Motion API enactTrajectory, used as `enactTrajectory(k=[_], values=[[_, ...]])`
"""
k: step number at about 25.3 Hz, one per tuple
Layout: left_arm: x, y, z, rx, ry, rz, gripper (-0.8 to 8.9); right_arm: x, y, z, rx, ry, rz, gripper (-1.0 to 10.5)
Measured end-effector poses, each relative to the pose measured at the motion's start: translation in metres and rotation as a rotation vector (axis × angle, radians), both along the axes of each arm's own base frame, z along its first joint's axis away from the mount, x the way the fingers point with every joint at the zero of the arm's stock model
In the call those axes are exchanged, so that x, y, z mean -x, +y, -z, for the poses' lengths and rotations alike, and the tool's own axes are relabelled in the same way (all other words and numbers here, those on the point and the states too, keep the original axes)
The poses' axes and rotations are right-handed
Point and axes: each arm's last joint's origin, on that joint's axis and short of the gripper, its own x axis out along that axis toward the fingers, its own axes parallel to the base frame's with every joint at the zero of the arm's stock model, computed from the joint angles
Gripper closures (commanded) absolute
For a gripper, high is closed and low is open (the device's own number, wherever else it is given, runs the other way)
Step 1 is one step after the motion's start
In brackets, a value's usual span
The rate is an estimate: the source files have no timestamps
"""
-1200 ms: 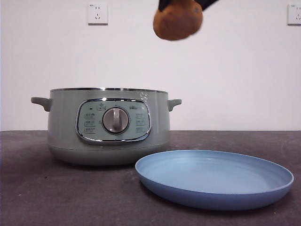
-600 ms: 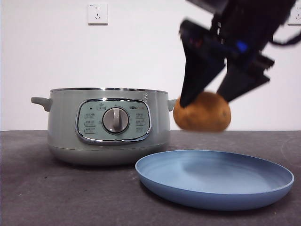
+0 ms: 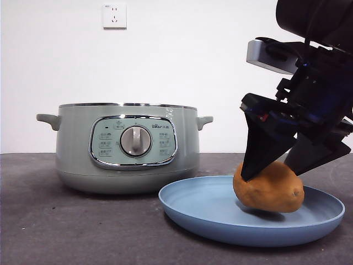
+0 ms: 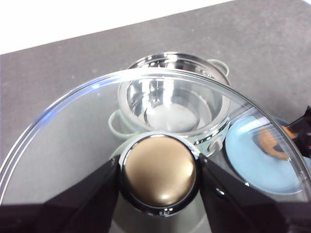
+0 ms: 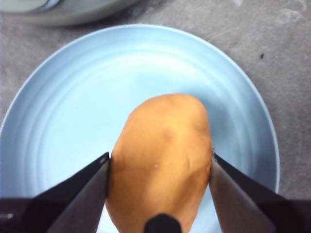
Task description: Take the potato out from the steamer,put the potato on the plate,close the lid
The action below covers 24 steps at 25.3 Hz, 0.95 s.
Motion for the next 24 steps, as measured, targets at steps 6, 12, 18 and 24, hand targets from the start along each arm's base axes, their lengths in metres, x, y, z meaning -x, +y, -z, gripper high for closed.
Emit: enactTrajectory(k=[6, 12, 18, 24], values=[[-0.027, -0.007, 0.0, 0.046, 0.025, 0.087, 8.22, 0.001, 0.0, 0.001, -0.002, 0.02, -0.004, 4.3], [-0.066, -0.015, 0.003, 0.055, 0.048, 0.107, 8.22, 0.0, 0.0, 0.0, -0.012, 0.007, -0.001, 4.0], [-0.107, -0.031, 0.012, 0.069, 0.067, 0.182, 8.22, 0.001, 0.0, -0.003, -0.015, 0.004, 0.002, 4.0], [-0.148, -0.053, 0.024, 0.058, 0.05, 0.241, 8.22, 0.006, -0.004, -0.038, -0.058, -0.06, 0.002, 4.0]])
